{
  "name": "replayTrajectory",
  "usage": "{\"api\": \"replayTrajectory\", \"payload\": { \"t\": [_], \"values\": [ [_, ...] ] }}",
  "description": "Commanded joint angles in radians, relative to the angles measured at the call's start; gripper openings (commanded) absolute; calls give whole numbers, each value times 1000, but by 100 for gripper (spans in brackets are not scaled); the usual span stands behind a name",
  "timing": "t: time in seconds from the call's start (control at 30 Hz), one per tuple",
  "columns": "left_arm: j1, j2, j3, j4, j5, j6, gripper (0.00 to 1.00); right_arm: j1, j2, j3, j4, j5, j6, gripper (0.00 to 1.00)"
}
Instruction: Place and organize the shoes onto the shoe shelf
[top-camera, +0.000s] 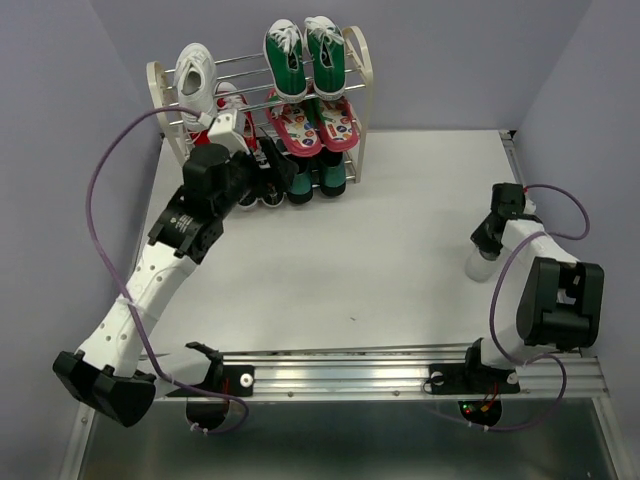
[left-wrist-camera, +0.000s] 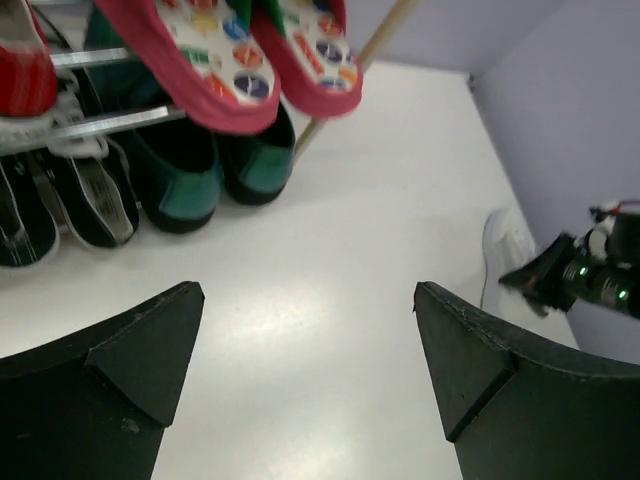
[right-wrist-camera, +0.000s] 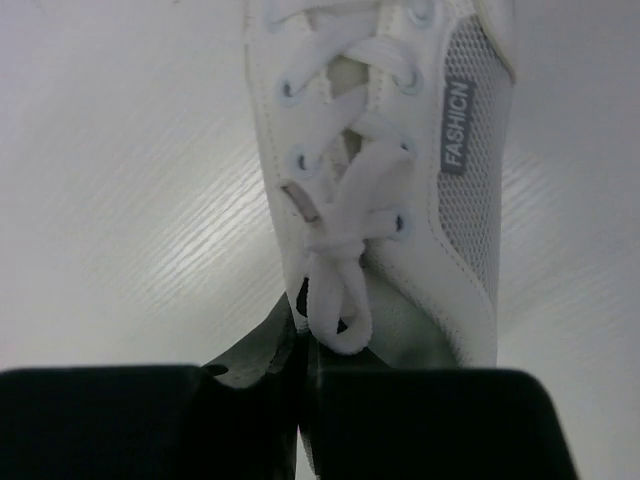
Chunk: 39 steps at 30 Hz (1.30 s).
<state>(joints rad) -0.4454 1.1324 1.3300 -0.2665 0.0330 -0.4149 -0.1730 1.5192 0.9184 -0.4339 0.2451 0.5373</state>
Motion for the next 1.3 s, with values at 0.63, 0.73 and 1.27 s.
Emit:
{"api": "replayTrajectory", "payload": {
  "t": [0.63,0.73,1.27],
  "values": [
    [-67,-171,-584,121,64,-191,99,943,93,148,86,-38,133,38],
    [-72,-168,-598,121,59,-205,99,952,79,174,83,-107,109,70],
    [-75,-135,-574,72,30,-188,99,974,-139,45,-174,19,277,100]
  ]
}}
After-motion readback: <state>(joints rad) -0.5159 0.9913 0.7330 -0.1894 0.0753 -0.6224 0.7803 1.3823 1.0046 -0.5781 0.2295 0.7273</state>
